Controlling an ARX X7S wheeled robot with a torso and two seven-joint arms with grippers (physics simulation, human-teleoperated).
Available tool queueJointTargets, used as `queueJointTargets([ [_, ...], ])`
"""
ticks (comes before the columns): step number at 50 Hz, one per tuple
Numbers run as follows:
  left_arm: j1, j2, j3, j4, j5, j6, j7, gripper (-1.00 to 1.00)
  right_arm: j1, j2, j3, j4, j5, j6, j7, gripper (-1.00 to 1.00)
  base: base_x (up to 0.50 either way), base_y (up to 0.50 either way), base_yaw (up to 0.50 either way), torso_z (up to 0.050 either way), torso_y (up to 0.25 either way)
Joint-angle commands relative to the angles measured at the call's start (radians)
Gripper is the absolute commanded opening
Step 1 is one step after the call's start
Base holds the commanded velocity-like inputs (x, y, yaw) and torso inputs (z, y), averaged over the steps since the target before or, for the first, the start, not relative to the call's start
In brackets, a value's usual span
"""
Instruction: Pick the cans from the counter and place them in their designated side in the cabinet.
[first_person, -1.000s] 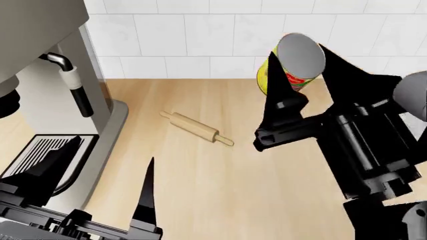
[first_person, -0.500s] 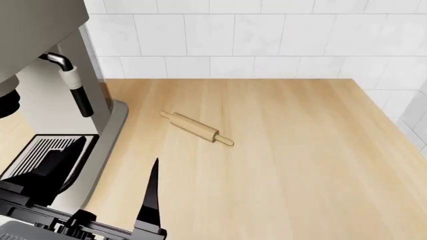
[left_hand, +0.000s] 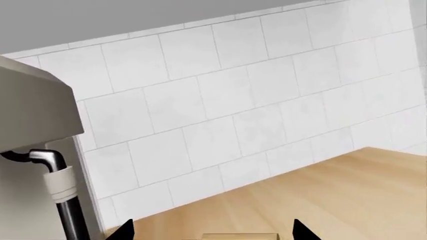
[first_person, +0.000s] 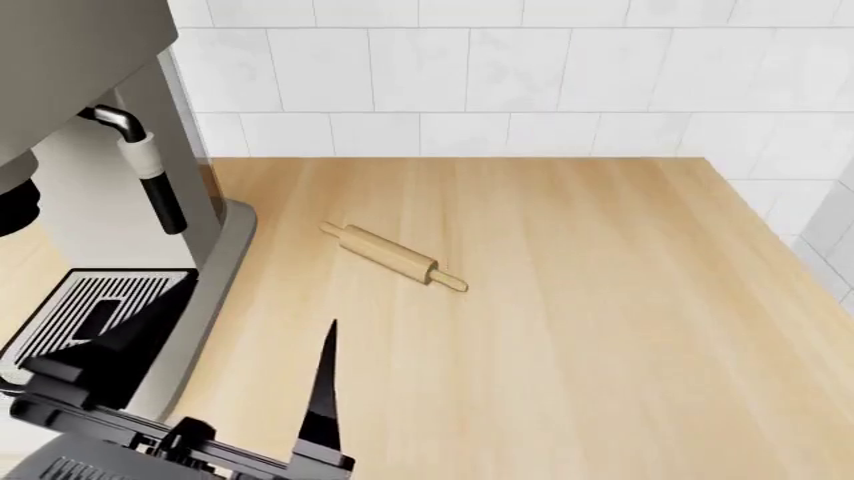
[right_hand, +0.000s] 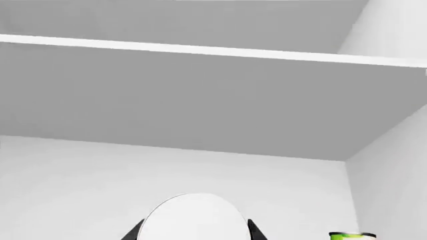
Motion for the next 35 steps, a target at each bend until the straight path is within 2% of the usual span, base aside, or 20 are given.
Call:
queueJointTargets([
  [1, 0.010, 0.020, -0.034, 0.000, -0.038, -0.025, 0.000, 1.00, -0.011, -0.201, -0.035, 0.478, 0.022, 0.073, -0.215, -1.00, 0.00, 0.00, 0.00, 0.000, 0.000],
  [7, 0.028, 0.031, -0.064, 0.000, -0.058, -0.045, 0.000, 1.00, -0.049, -0.261, -0.005, 0.653, 0.161, 0.132, -0.310, -1.00, 0.00, 0.00, 0.00, 0.000, 0.000],
  [18, 0.053, 0.048, -0.109, 0.000, -0.086, -0.074, 0.000, 1.00, -0.040, -0.386, -0.056, 0.984, 0.222, 0.297, -0.426, -1.00, 0.01, 0.00, 0.00, 0.000, 0.000],
  [35, 0.071, 0.044, -0.110, 0.000, -0.075, -0.077, 0.000, 1.00, -0.068, -0.420, -0.100, 1.083, 0.254, 0.439, -0.461, -1.00, 0.01, 0.00, 0.01, 0.000, 0.000],
])
